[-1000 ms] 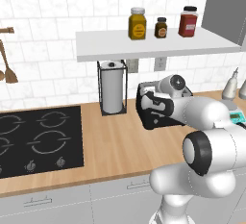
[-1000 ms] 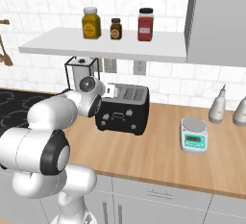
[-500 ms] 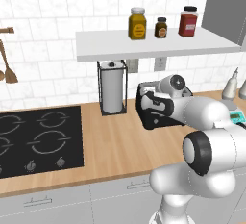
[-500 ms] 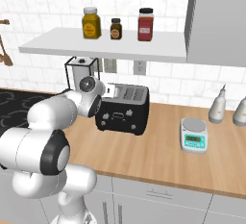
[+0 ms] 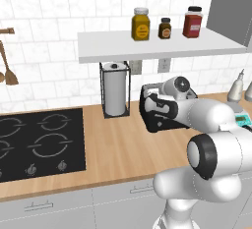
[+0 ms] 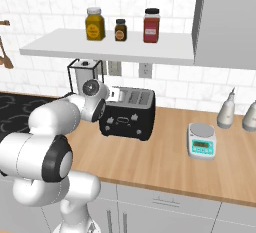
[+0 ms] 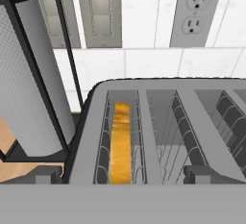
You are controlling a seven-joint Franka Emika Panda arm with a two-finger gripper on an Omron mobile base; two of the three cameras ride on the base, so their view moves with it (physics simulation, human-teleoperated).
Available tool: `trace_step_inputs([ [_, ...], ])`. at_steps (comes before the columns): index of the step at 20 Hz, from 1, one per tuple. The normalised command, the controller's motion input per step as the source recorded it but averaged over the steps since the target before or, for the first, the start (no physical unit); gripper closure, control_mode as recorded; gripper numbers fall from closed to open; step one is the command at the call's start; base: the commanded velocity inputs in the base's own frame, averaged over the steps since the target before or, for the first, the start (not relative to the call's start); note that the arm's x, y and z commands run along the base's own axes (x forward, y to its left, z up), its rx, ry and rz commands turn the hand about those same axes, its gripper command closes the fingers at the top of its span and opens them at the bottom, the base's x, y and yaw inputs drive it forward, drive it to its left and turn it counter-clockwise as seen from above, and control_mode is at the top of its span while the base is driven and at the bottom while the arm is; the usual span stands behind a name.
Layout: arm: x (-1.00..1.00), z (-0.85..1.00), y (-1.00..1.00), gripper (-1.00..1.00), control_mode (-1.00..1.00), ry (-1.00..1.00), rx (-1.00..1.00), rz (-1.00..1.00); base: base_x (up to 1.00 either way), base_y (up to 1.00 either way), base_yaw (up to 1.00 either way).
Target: Start the toaster. Once the lever pops up, take the bread to the plate on the dining counter.
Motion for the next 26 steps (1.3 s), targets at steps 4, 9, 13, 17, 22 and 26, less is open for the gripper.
trace_step_inputs([
  [4,0.00,0.00,0.00,-1.00,-1.00,0.00,0.00,0.00,0.00,0.00,0.00],
  [9,0.00,0.00,0.00,-1.00,-1.00,0.00,0.00,0.00,0.00,0.00,0.00],
  [13,0.00,0.00,0.00,-1.00,-1.00,0.00,0.00,0.00,0.00,0.00,0.00],
  [17,0.00,0.00,0.00,-1.00,-1.00,0.00,0.00,0.00,0.00,0.00,0.00],
  [22,0.00,0.00,0.00,-1.00,-1.00,0.00,0.00,0.00,0.00,0.00,0.00],
  [26,0.00,0.00,0.00,-1.00,-1.00,0.00,0.00,0.00,0.00,0.00,0.00],
])
